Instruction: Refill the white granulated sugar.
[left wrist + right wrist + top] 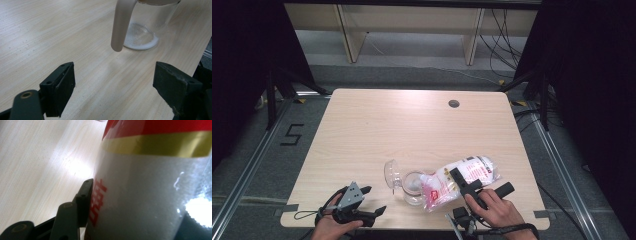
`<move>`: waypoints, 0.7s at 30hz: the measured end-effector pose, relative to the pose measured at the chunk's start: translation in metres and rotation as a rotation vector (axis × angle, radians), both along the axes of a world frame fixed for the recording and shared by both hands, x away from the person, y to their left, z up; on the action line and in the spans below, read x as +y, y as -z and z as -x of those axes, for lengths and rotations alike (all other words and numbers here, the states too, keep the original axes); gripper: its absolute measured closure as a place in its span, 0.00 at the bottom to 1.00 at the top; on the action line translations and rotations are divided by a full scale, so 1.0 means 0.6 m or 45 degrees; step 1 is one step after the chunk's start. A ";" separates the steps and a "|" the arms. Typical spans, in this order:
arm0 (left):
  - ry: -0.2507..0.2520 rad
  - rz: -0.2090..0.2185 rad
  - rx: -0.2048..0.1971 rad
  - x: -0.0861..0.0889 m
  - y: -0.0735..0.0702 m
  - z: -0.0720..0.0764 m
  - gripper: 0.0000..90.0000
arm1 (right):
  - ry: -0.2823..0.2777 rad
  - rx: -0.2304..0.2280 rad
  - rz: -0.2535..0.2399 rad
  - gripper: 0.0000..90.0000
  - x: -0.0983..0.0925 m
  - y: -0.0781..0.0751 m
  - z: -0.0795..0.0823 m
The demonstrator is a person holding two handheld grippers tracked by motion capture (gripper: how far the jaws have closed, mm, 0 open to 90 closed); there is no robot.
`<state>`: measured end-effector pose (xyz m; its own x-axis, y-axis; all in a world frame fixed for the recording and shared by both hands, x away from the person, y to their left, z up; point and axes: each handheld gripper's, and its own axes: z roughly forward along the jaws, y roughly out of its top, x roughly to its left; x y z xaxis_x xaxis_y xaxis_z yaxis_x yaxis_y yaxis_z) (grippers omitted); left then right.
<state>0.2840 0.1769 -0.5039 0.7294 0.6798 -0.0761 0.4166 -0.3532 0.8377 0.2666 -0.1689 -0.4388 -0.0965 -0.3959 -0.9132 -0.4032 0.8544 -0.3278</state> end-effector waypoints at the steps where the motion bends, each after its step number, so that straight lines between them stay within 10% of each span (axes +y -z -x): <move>1: 0.004 -0.012 -0.002 0.001 0.000 0.000 0.20 | 0.004 0.003 0.005 0.57 0.001 0.000 0.001; 21: 0.005 -0.042 0.001 0.004 0.001 -0.003 0.20 | -0.053 -0.020 0.089 0.57 0.018 -0.002 -0.005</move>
